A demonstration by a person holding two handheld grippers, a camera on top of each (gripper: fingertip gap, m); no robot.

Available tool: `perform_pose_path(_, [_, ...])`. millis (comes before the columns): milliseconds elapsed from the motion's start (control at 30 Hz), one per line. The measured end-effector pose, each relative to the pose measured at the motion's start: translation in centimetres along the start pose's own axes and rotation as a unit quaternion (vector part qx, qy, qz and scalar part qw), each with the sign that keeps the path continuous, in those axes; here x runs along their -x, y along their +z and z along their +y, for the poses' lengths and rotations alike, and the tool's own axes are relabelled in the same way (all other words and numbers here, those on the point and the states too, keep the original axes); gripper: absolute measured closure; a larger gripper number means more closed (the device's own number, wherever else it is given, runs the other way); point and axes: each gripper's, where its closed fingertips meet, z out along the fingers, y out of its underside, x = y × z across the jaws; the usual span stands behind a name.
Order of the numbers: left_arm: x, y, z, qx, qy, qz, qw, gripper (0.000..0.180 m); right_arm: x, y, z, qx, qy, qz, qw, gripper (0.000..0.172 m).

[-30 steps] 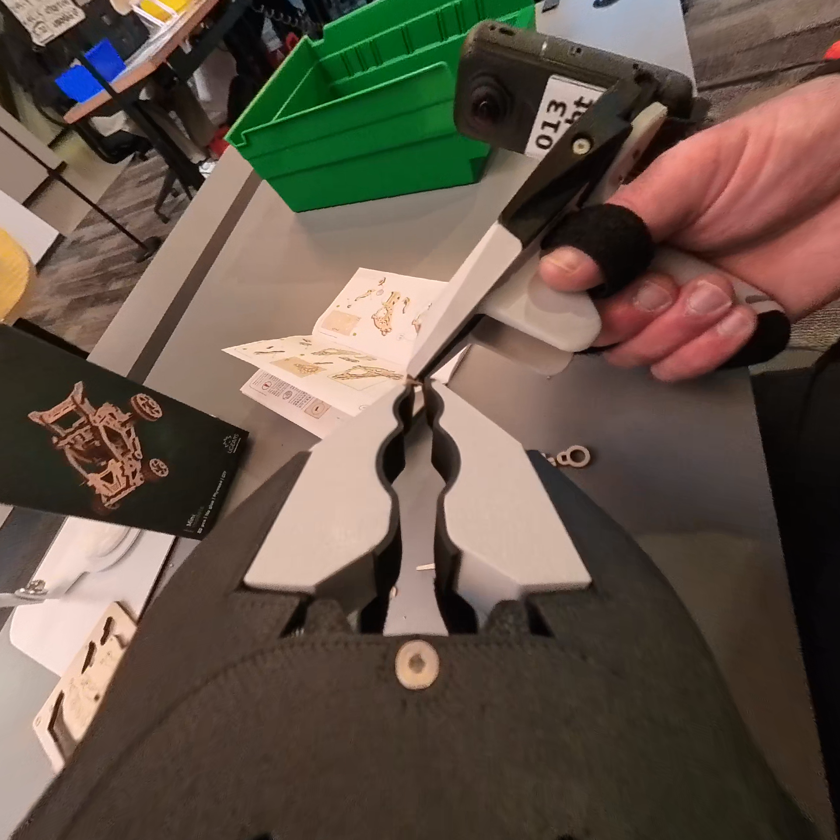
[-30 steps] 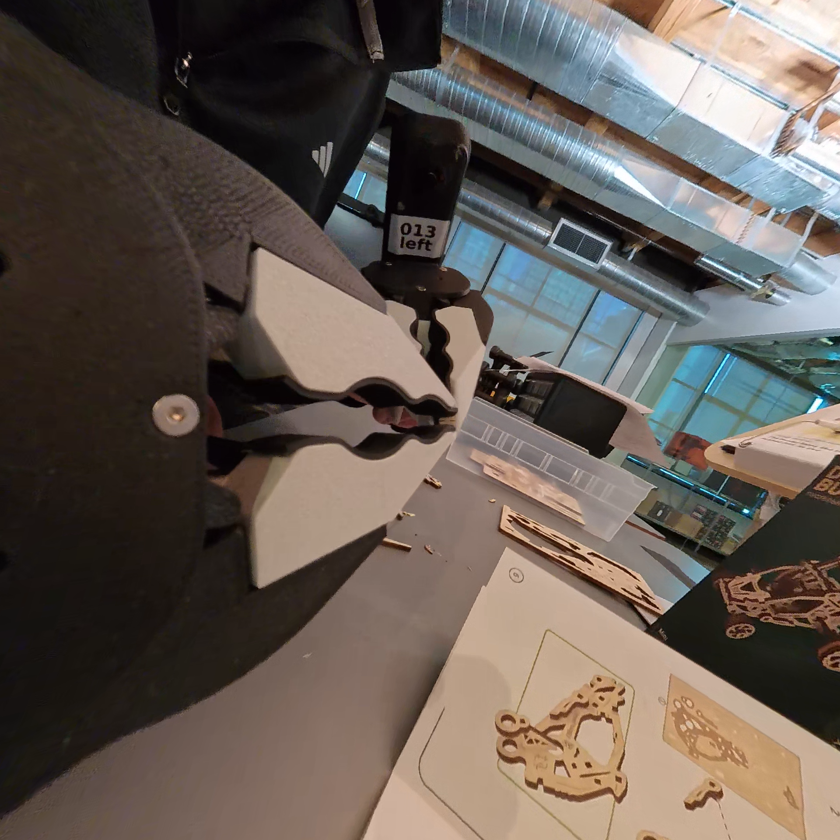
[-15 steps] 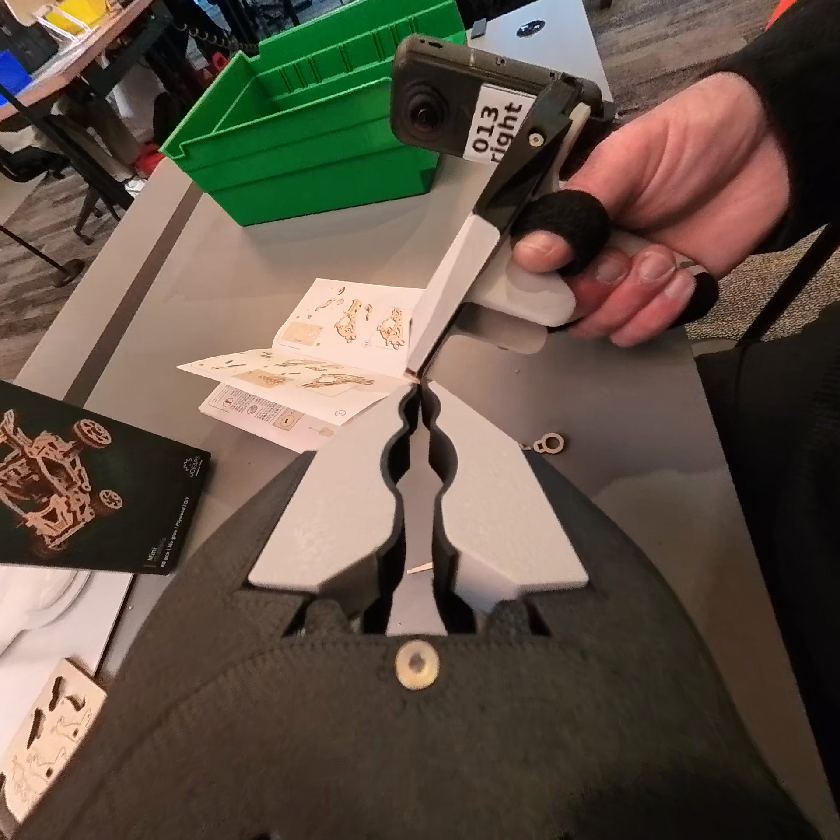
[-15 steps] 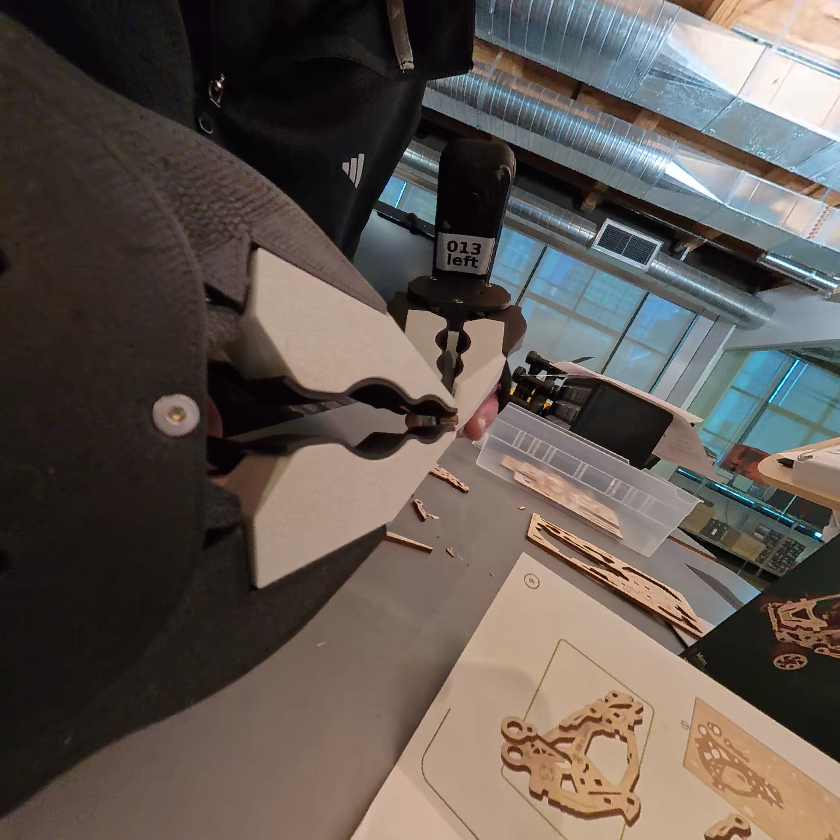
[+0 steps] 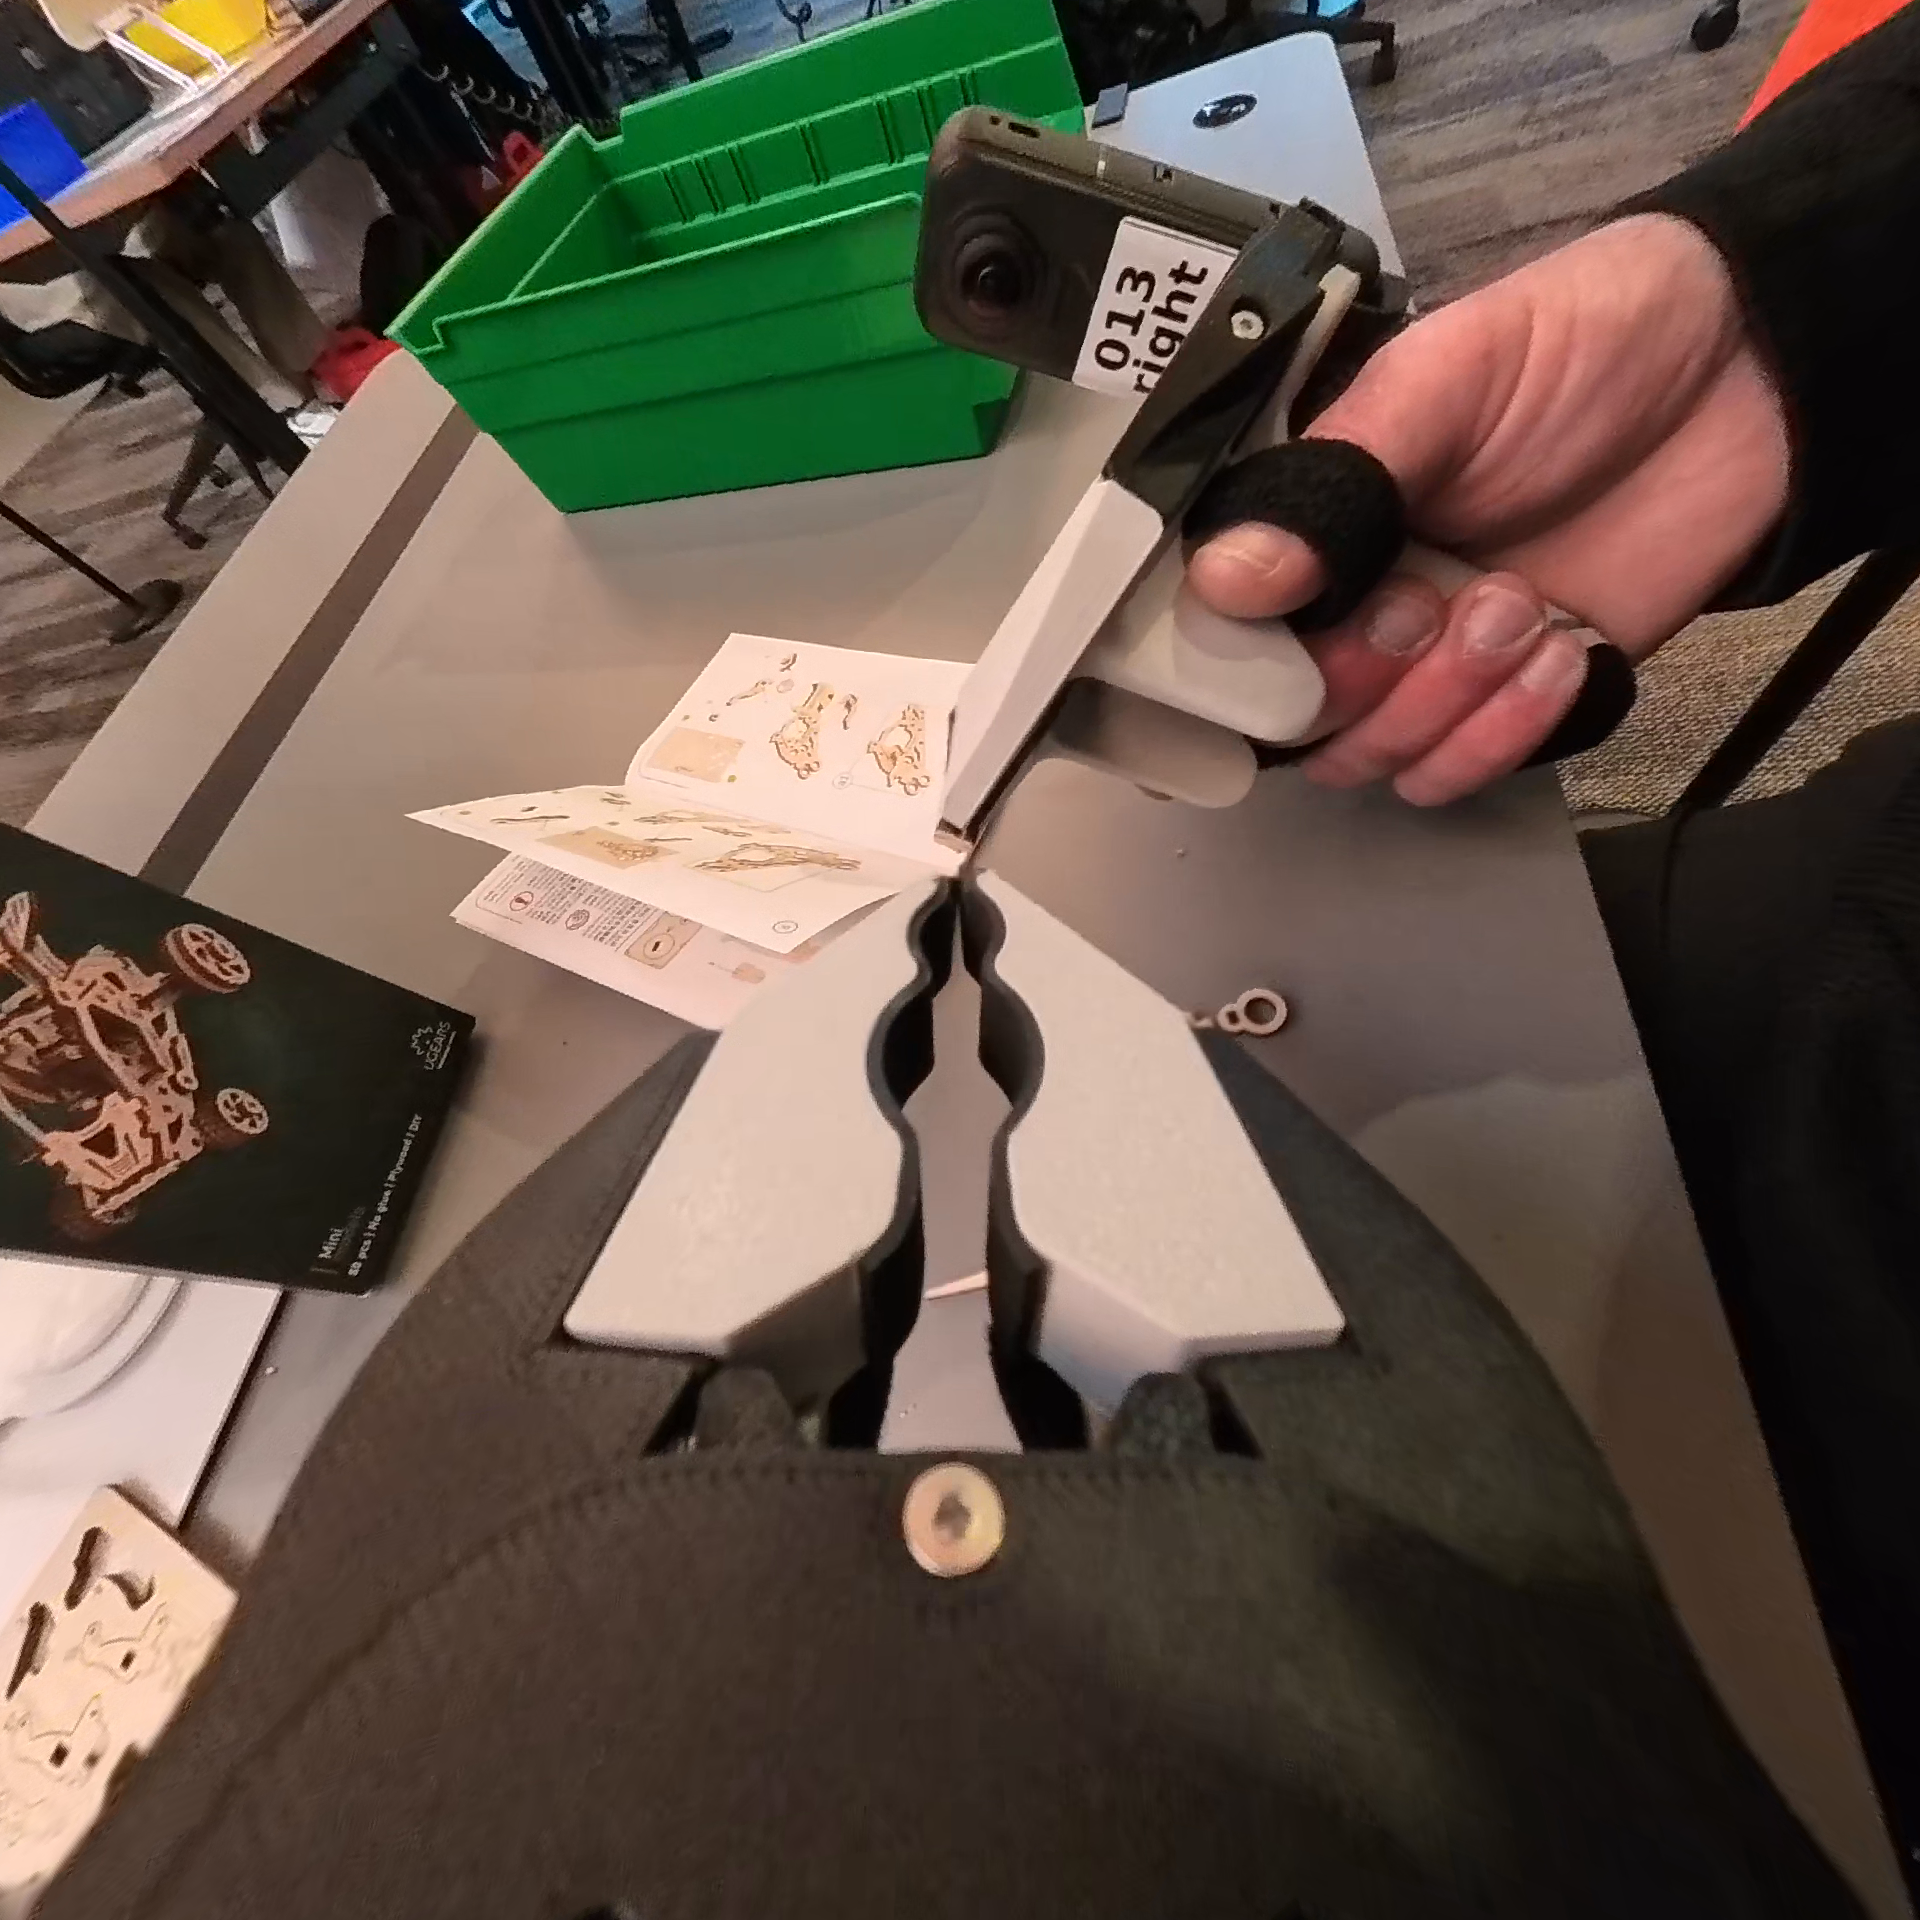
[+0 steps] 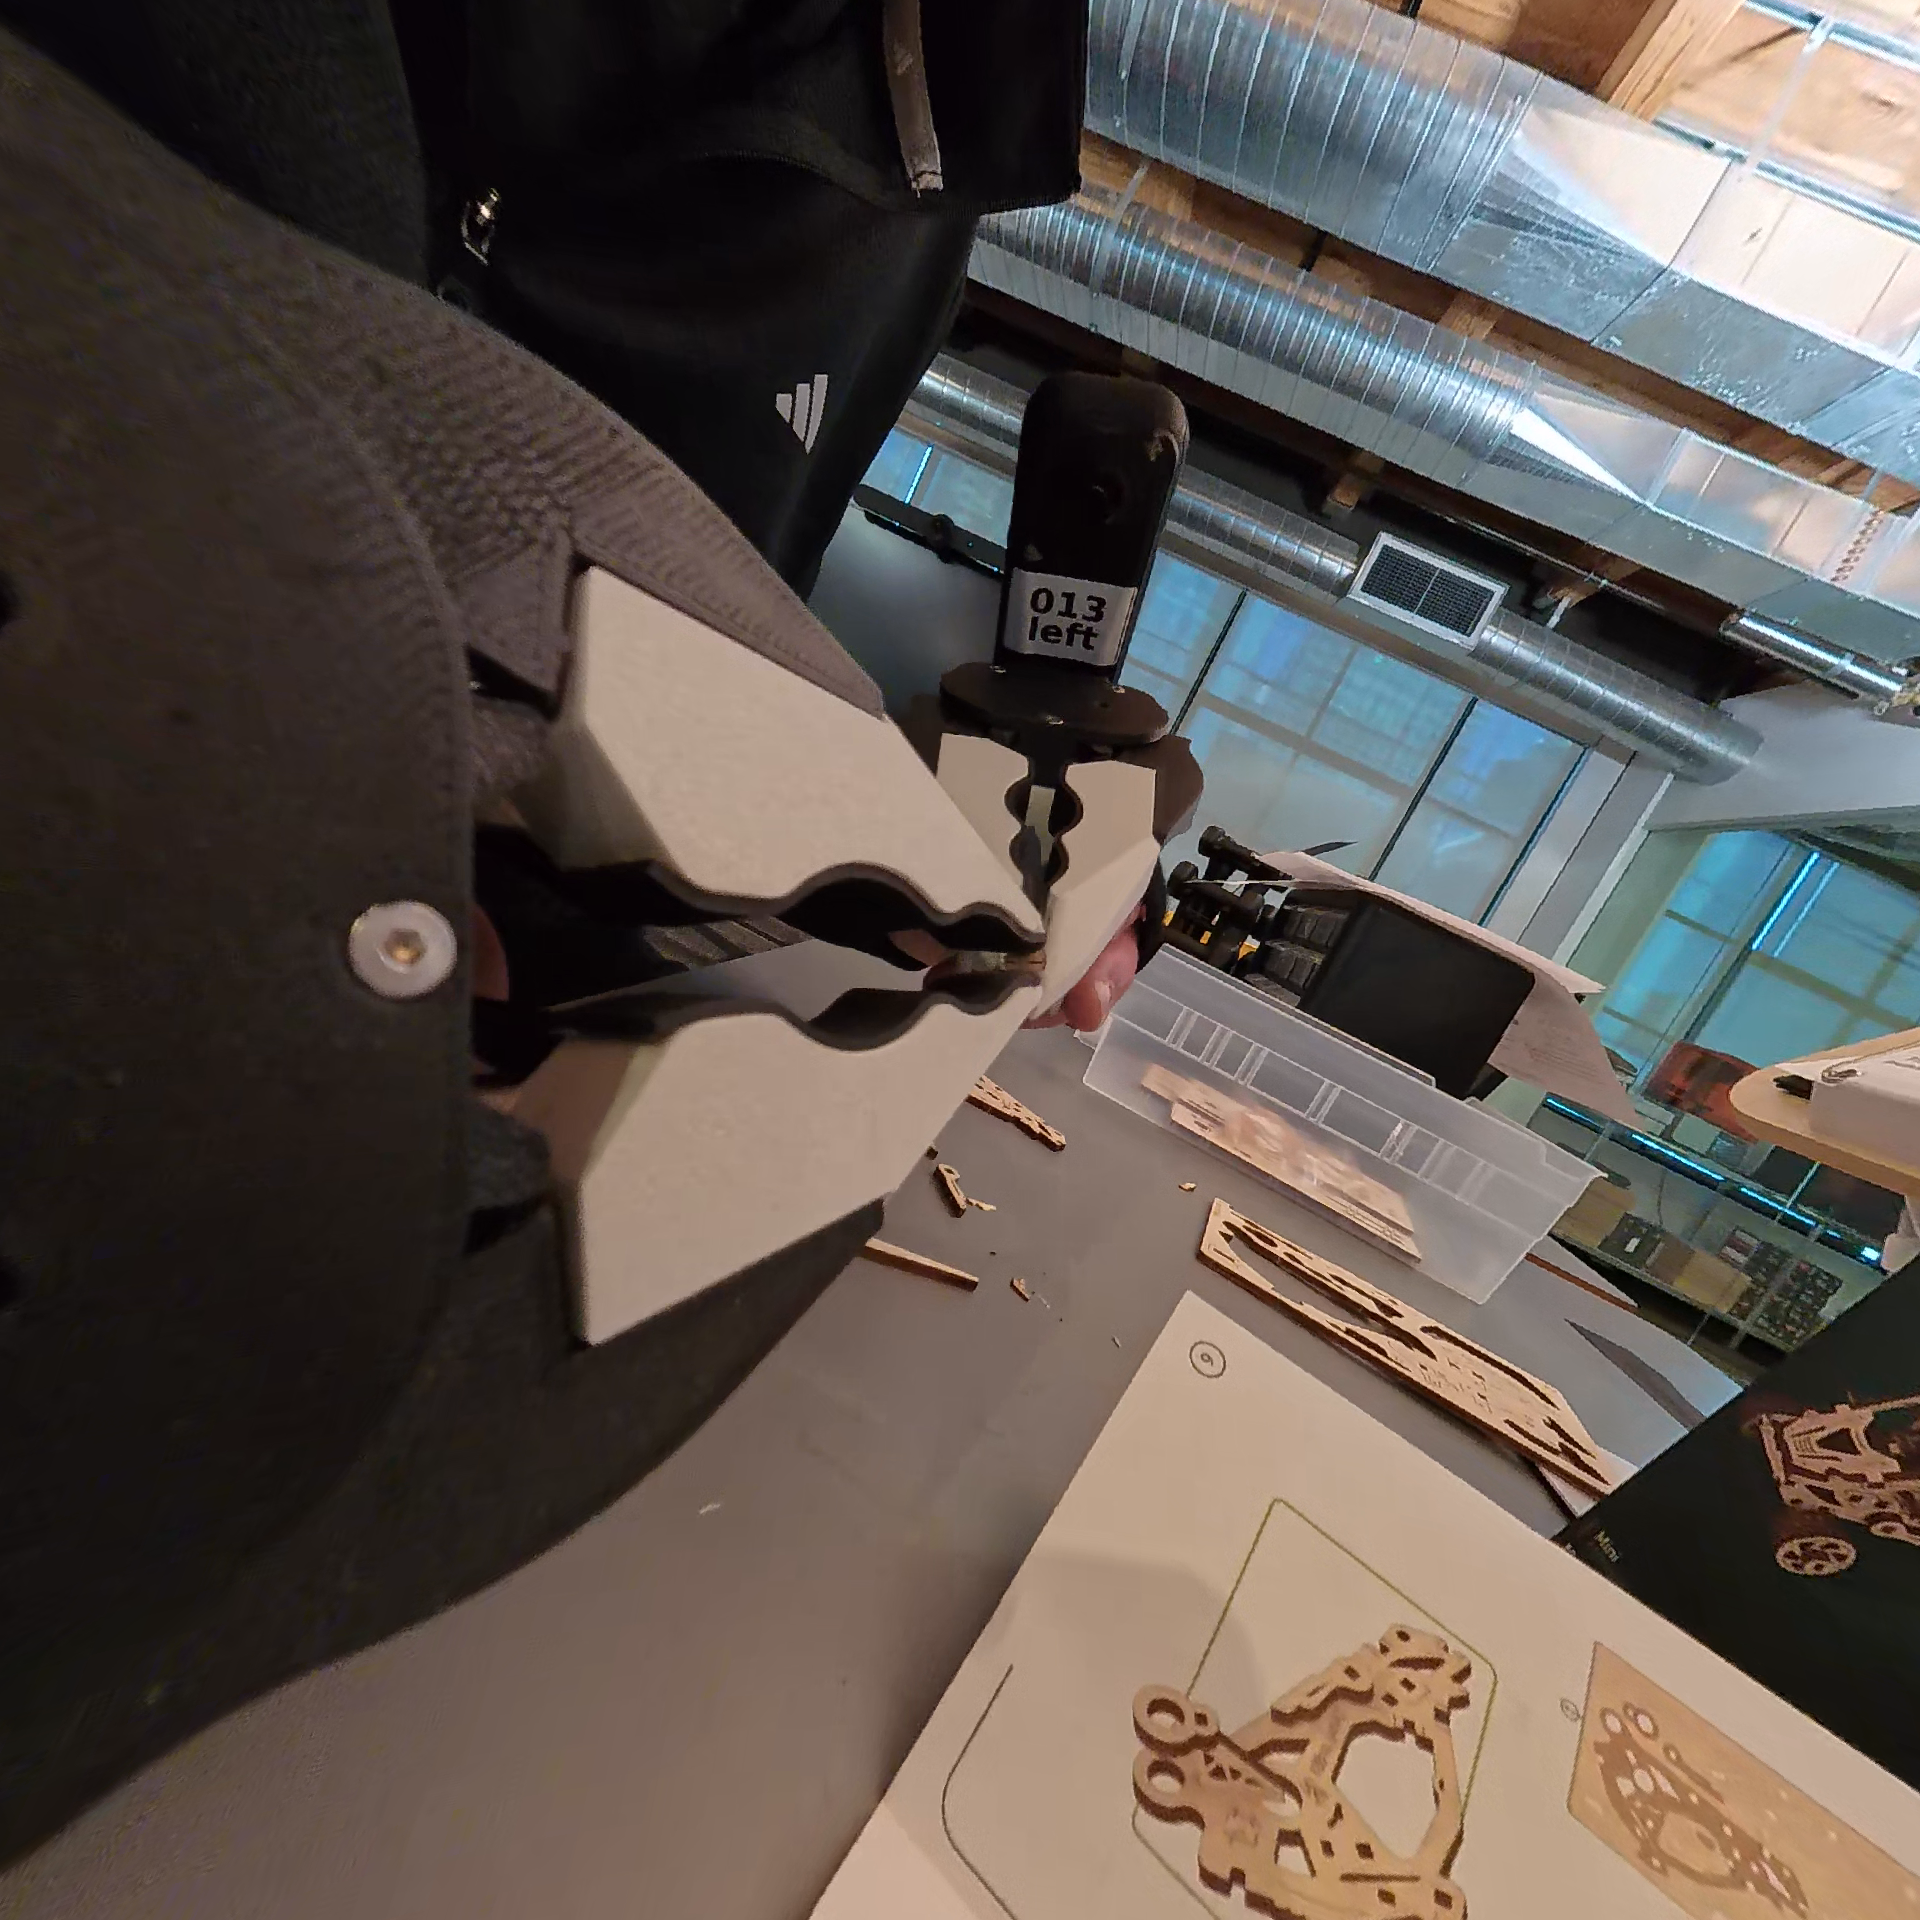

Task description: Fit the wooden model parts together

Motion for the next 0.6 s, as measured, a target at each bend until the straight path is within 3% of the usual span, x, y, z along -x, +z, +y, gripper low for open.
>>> perform_pose_path(33, [-0.03, 0.07, 0.02, -0.001, -0.002, 0.000, 1.000, 0.180, 0.01, -0.03, -0.05, -0.002, 0.000, 0.000, 1.000, 0.172])
perform_pose_path(600, [0.39, 0.21, 0.44, -0.006, -0.024, -0.014, 1.000, 0.180, -0.07, -0.33, -0.55, -0.012, -0.008, 0.006, 1.000, 0.172])
